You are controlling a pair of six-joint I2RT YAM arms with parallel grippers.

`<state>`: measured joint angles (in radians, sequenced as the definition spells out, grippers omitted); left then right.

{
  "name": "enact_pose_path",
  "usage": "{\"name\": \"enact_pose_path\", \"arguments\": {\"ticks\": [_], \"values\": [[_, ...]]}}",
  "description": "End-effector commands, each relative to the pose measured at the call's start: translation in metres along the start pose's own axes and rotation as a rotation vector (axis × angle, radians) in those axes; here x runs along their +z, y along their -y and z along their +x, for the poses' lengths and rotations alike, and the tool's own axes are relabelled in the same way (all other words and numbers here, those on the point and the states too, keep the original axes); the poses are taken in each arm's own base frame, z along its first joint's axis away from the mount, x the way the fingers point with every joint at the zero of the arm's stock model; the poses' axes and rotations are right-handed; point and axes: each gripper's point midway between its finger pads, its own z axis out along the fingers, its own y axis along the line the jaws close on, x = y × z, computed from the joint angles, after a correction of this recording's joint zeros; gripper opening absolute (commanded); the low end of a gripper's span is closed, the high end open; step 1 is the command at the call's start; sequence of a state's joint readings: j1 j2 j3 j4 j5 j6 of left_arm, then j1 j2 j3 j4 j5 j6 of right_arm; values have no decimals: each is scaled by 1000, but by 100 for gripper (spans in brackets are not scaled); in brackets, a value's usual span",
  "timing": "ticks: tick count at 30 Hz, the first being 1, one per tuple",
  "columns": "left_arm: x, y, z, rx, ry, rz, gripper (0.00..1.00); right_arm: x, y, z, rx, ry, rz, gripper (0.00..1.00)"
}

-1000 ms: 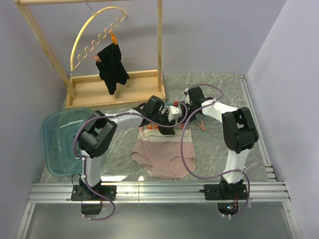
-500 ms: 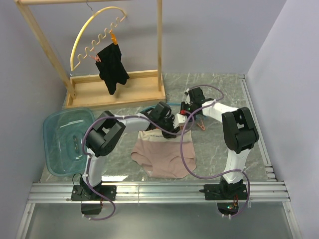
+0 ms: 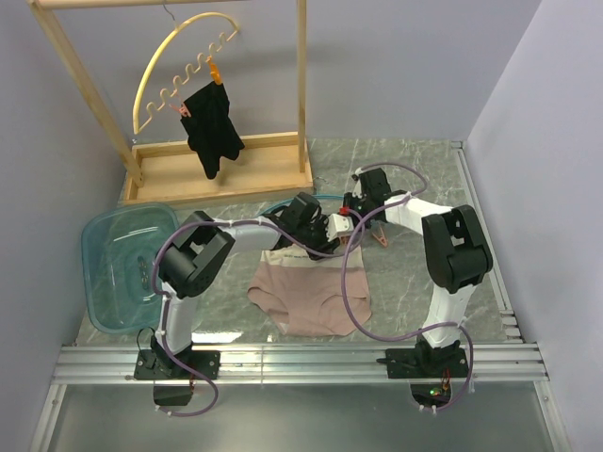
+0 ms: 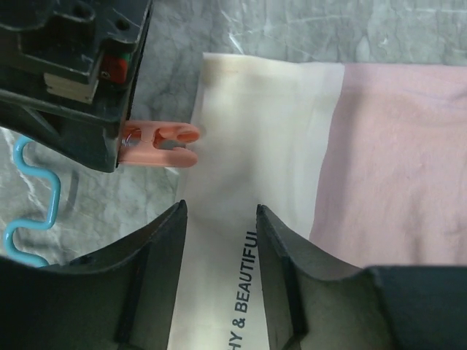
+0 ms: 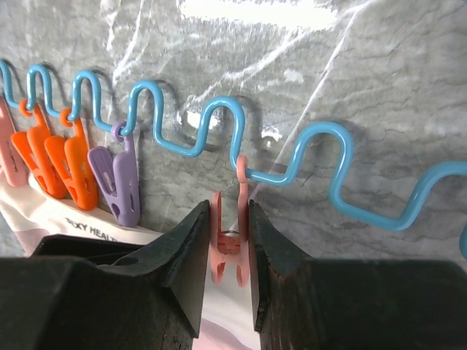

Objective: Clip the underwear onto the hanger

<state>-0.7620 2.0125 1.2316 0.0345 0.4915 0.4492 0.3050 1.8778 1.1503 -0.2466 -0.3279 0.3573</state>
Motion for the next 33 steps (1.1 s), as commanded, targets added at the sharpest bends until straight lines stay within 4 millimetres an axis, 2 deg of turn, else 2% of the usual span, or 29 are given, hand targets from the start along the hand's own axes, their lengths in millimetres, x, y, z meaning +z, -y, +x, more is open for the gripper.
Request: {"name": "enact_pose_path", "arguments": {"ticks": [1, 4, 11, 12, 18, 19, 22, 23, 26, 33], "values": [[-6, -17, -36, 16, 80, -42, 50, -19, -17, -31, -10, 114, -60, 0], [-2, -24, -32, 7, 80, -58, 53, -19, -17, -32, -9, 118, -64, 0], [12, -29, -17, -27, 23, -48, 53, -17, -15, -33, -9, 114, -67, 0], [15, -21, -7, -45, -9, -9, 53, -17, -15, -33, -10, 115, -67, 0], [14, -4, 3, -48, -28, 65, 49, -16, -14, -36, -8, 123, -71, 0], [13, 0, 6, -53, -38, 75, 41, -16, -15, -35, -7, 119, -76, 0], [11, 4, 9, -70, -44, 94, 26, -13, -15, -33, -10, 118, -88, 0], [9, 5, 7, -67, -31, 100, 16, -13, -18, -32, -11, 115, -111, 0], [2, 7, -1, -59, 12, 102, 5, -12, -28, -27, -15, 109, -186, 0], [-7, 6, -1, -67, 33, 112, 1, -2, -37, -28, 36, 127, -293, 0]]}}
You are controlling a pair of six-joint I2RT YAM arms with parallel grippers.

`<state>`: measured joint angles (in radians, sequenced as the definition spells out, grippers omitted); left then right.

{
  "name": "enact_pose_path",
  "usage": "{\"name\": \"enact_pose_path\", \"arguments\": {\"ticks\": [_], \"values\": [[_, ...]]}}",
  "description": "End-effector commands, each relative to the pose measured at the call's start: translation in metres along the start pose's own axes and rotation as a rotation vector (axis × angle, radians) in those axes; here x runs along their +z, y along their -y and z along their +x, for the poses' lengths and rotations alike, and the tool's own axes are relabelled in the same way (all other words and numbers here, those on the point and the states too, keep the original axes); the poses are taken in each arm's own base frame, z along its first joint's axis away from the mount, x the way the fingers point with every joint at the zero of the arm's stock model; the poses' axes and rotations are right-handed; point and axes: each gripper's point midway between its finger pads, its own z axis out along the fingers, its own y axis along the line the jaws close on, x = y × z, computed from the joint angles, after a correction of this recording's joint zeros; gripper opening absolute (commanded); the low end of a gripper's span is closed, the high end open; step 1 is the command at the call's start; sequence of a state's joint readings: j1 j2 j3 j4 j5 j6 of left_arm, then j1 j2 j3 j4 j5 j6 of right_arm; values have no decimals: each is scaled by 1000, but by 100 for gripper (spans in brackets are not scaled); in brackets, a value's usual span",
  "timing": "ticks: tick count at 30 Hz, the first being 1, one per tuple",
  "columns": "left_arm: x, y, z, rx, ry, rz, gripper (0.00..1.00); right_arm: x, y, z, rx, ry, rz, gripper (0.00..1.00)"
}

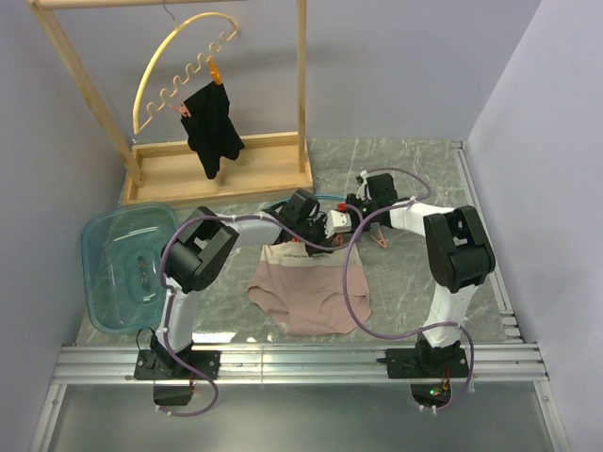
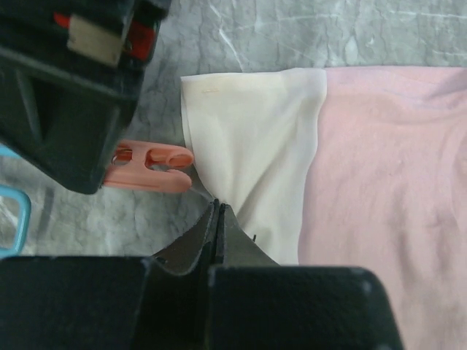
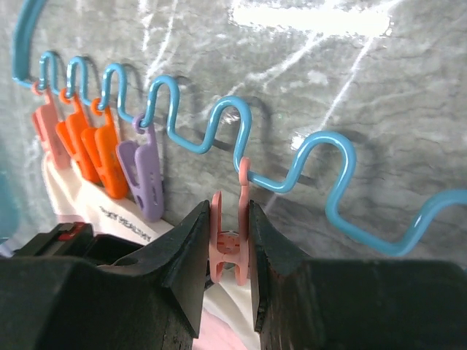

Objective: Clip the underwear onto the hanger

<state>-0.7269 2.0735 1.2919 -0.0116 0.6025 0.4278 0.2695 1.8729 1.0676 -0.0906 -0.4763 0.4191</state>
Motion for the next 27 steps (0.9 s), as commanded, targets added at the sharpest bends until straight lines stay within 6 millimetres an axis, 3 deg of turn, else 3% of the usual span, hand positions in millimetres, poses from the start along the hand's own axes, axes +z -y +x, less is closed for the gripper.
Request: {"name": "enact_pose_path", "arguments": {"ticks": [1, 8, 10, 27], "values": [[-13, 8, -5, -1, 19, 24, 1, 3, -28, -25, -23, 90, -152, 0], [-20, 8, -7, -15, 39, 22, 0, 11, -29, -17, -2, 74, -226, 0], [-23, 3, -13, -12, 70, 9, 0, 12, -27, -16, 0, 78, -237, 0], [-27, -23, -11, -137, 90, -30, 0, 13, -25, -5, 71, 32, -323, 0]]}}
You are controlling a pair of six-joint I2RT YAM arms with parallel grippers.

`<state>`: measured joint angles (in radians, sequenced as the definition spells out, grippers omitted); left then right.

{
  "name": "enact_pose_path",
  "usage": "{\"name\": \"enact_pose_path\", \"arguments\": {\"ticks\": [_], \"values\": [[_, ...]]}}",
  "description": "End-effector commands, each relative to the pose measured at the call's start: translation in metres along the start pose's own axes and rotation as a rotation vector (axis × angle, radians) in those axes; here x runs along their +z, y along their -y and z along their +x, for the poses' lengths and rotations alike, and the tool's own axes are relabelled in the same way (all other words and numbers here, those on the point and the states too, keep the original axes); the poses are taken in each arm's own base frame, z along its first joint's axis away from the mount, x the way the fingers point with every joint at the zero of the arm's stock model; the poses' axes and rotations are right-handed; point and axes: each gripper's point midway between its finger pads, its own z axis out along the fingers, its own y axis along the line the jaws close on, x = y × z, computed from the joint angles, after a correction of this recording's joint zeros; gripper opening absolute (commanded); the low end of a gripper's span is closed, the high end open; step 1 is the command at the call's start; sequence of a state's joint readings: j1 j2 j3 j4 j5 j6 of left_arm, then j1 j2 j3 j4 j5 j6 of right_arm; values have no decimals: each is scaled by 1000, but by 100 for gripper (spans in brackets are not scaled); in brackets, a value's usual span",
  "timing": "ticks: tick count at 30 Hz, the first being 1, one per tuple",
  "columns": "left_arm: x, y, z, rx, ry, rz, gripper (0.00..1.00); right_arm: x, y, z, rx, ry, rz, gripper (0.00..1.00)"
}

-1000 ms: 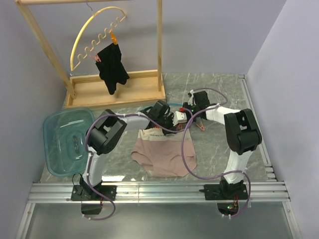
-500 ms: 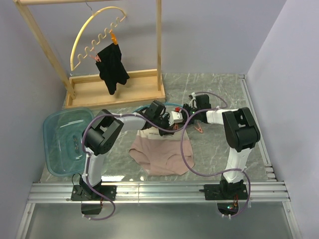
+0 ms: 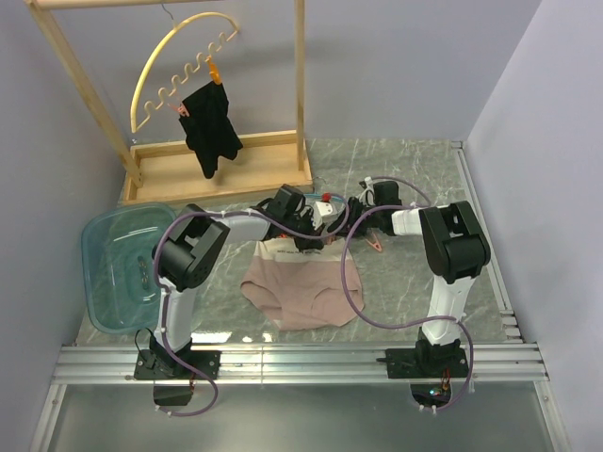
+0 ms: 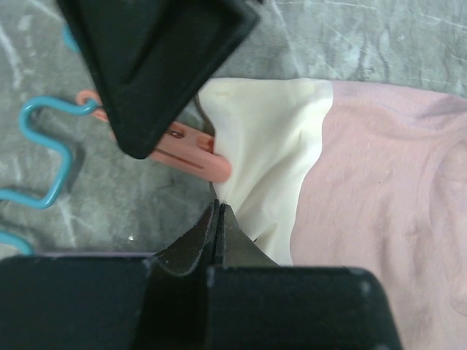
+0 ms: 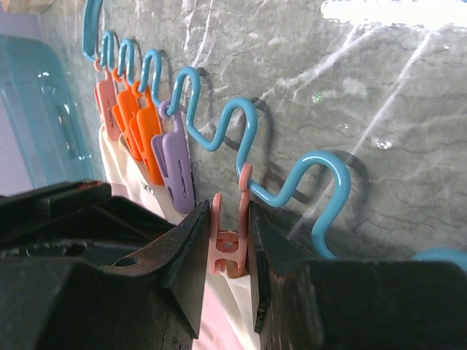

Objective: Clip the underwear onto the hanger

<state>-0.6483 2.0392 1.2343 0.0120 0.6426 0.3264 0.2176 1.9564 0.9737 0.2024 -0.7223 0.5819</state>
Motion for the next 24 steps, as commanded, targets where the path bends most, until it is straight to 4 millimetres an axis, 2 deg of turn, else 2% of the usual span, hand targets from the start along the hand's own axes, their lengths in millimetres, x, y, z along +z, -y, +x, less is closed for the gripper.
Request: {"name": "enact_pose_path", "arguments": {"ticks": [1, 11, 19, 24], "values": [[-3, -6, -25, 8, 66, 1, 0, 4, -15, -8, -64, 23, -87, 0], [-2, -10, -27, -14, 70, -6, 0, 3, -18, -3, -65, 4, -107, 0], [-8, -23, -27, -77, 79, -19, 0, 2, -19, -5, -57, 0, -124, 0], [-7, -23, -24, -78, 66, -11, 0, 2, -23, -6, -36, 5, -147, 0]]}}
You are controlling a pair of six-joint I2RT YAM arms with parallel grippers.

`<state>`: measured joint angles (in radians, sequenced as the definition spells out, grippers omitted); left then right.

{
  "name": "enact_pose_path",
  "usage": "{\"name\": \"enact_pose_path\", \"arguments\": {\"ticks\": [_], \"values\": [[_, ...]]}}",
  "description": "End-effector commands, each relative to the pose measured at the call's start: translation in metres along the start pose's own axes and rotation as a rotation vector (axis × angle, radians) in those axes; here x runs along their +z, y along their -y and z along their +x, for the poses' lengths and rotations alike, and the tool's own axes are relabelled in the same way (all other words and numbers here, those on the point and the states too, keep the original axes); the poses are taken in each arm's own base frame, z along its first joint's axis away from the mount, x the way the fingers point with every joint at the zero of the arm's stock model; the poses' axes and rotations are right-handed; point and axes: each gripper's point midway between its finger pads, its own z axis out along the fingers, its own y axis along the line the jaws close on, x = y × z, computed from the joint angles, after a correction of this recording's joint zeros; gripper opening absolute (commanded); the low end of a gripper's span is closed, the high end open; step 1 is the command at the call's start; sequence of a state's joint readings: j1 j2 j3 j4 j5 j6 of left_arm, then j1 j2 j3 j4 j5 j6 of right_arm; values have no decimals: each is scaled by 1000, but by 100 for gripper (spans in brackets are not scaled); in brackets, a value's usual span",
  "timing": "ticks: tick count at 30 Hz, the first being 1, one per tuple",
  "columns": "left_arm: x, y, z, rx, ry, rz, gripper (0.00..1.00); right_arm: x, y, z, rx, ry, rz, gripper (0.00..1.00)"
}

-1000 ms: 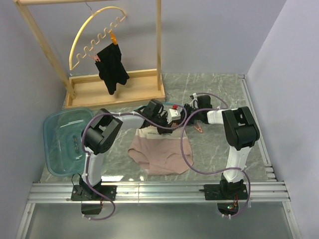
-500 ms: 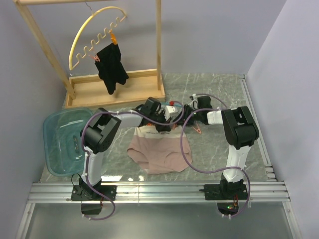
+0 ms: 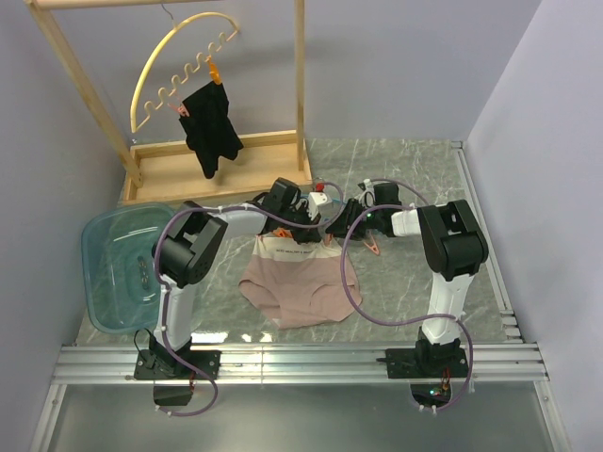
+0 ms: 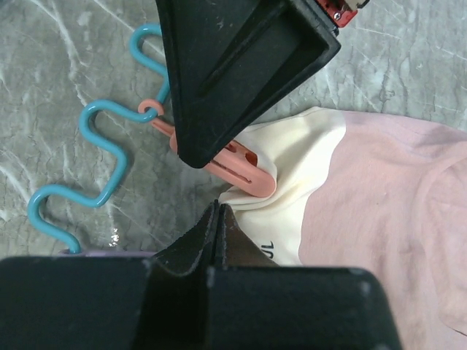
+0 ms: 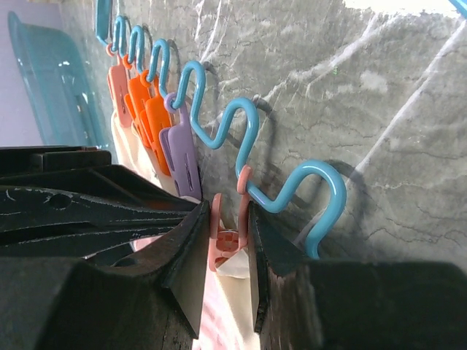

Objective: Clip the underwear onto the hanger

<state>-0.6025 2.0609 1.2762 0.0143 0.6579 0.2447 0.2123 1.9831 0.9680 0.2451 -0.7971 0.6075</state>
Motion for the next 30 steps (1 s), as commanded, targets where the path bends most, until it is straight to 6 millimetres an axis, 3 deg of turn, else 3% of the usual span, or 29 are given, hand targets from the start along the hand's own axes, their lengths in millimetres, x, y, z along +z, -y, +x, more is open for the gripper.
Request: {"name": "enact_pose_path", "arguments": {"ticks": [1, 14, 21, 30], "values": [[1, 0, -16, 10, 31, 18, 0, 0, -19, -11, -54, 33, -87, 0], [3, -9, -7, -12, 3, -22, 0, -1, -20, -14, -17, 34, -114, 0], [-3, -7, -22, -26, 59, 5, 0, -2, -8, -15, -72, 45, -49, 0], [-10, -18, -25, -57, 76, -27, 0, -3, -7, -15, -96, 39, -35, 0]]}}
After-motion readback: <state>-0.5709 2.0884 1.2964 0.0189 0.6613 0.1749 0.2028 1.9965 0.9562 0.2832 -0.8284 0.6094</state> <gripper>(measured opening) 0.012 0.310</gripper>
